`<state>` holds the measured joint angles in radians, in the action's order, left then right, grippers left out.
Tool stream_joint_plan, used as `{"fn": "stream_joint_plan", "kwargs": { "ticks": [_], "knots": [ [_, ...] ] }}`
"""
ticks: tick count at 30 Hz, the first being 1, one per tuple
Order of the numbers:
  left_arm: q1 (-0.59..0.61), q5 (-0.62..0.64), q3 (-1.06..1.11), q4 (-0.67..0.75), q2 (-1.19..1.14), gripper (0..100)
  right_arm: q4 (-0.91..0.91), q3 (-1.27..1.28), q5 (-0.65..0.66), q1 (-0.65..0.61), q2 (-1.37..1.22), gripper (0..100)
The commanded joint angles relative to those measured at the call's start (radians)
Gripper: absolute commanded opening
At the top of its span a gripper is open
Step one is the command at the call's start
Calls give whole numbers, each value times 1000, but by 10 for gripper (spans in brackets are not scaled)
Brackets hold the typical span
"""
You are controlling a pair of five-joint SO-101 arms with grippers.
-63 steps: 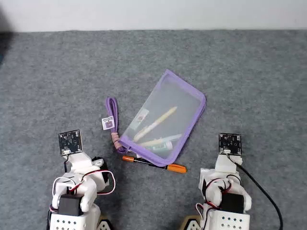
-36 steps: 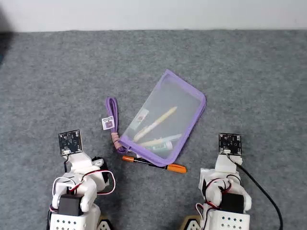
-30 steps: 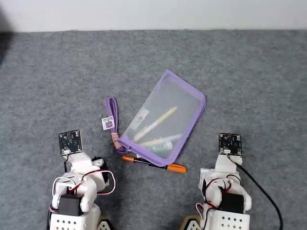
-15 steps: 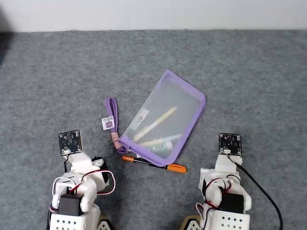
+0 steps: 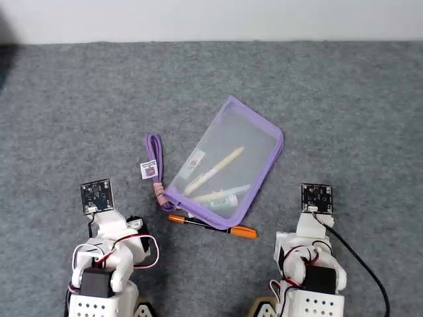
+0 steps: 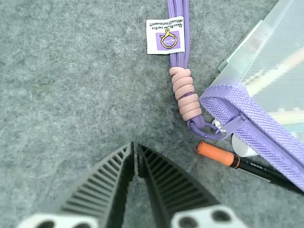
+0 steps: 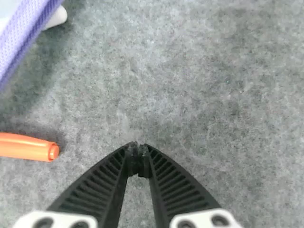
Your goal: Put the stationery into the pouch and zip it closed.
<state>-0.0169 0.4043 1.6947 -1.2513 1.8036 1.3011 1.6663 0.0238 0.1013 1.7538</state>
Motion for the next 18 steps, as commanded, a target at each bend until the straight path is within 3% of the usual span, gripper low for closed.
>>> {"fn": "stream_joint_plan", "kwargs": {
  "ticks": [1, 18],
  "knots": [
    [5, 9, -12, -5, 11, 13, -18, 14, 11, 10, 8, 9],
    [5, 9, -12, -5, 11, 13, -22, 14, 12, 2, 8, 9]
  ]
}}
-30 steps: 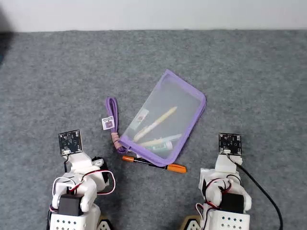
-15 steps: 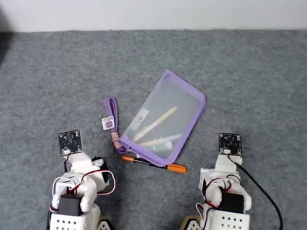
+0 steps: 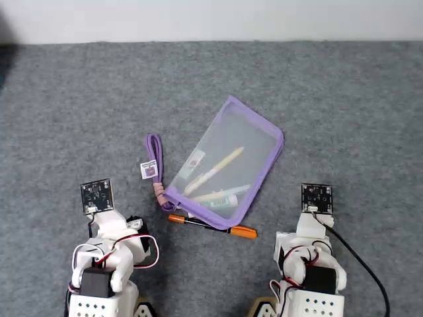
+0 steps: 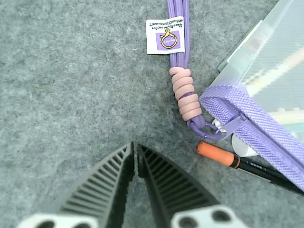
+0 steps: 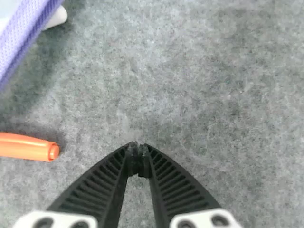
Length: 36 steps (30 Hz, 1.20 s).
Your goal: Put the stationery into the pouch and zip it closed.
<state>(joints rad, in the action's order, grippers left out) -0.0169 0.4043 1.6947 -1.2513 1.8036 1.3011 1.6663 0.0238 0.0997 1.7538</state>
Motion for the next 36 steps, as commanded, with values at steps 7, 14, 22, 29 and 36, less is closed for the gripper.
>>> {"fn": "stream_joint_plan", "kwargs": {
  "ticks": [7, 14, 22, 29, 36],
  "knots": [
    [5, 9, -12, -5, 11, 13, -16, 12, 12, -42, 8, 9],
    [5, 9, -12, -5, 11, 13, -64, 12, 12, -41, 8, 9],
    [5, 9, -12, -5, 11, 13, -225, -192, -107, -85, -10, 8],
    [5, 9, -12, -5, 11, 13, -182, -476, -236, -340, -360, 8],
    [5, 9, -12, -5, 11, 13, -150, -703, -262, -595, -837, 8]
  ]
}}
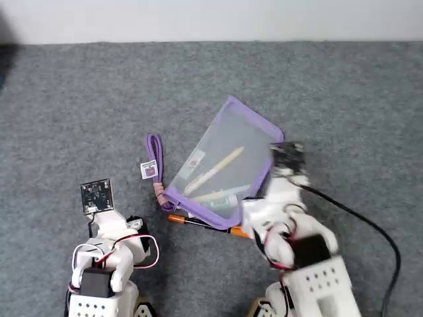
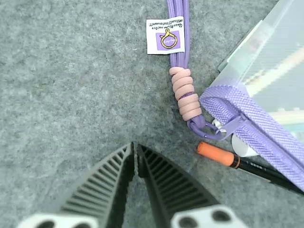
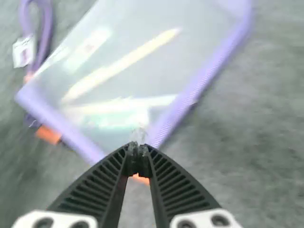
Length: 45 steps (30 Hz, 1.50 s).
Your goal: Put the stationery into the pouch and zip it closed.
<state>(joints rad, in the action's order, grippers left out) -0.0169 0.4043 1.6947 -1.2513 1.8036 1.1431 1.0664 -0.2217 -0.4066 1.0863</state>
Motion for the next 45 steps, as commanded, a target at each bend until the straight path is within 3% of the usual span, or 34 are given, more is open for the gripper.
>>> {"fn": "stream_joint_plan", "kwargs": {
  "ticks": [1, 12, 20, 27, 38, 45],
  "knots": [
    [5, 9, -12, -5, 11, 13, 8, -117, -18, -120, -211, 8],
    [5, 9, -12, -5, 11, 13, 1, -181, -21, -394, -374, 8],
    [5, 9, -12, -5, 11, 13, -97, -173, -20, -424, -421, 8],
    [5, 9, -12, -5, 11, 13, -214, -210, -17, -312, -722, 8],
    [5, 9, -12, -5, 11, 13, -363, -557, 87, 68, -1075, 8],
    [5, 9, -12, -5, 11, 13, -182, -723, 107, 56, -1084, 8]
  ]
}}
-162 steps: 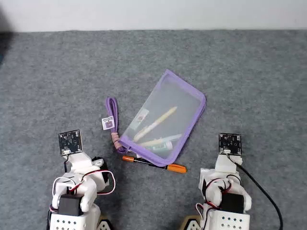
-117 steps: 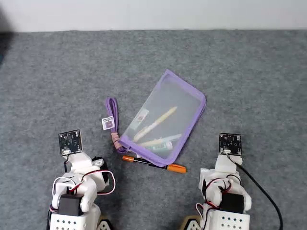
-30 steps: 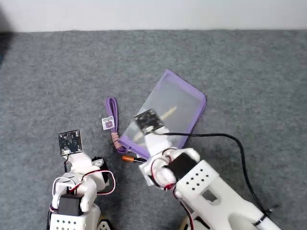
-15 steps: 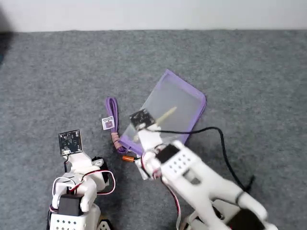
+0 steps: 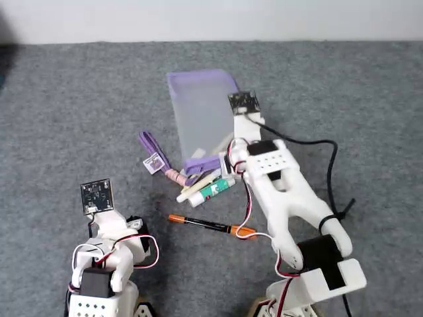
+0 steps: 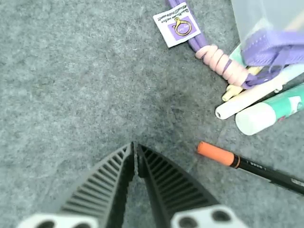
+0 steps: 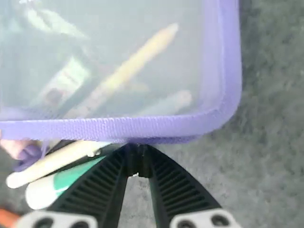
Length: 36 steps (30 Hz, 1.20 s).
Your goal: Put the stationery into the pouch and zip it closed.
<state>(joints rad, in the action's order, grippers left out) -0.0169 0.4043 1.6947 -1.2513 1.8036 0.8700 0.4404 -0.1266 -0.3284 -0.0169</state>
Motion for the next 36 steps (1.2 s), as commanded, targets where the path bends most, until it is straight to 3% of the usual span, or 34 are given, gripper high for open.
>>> {"fn": "stream_joint_plan", "kwargs": {
  "ticks": [1, 7, 14, 23, 36],
  "knots": [
    [5, 9, -12, -5, 11, 13, 140, -117, 11, -39, 28, 8],
    [5, 9, -12, -5, 11, 13, 337, -245, 9, -199, 73, 8],
    [5, 9, -12, -5, 11, 13, 354, -339, 12, -343, -22, 9],
    [5, 9, -12, -5, 11, 13, 544, -628, 43, -377, -320, 191],
    [5, 9, -12, -5, 11, 13, 615, -1043, 157, -392, -644, 148]
  ]
}}
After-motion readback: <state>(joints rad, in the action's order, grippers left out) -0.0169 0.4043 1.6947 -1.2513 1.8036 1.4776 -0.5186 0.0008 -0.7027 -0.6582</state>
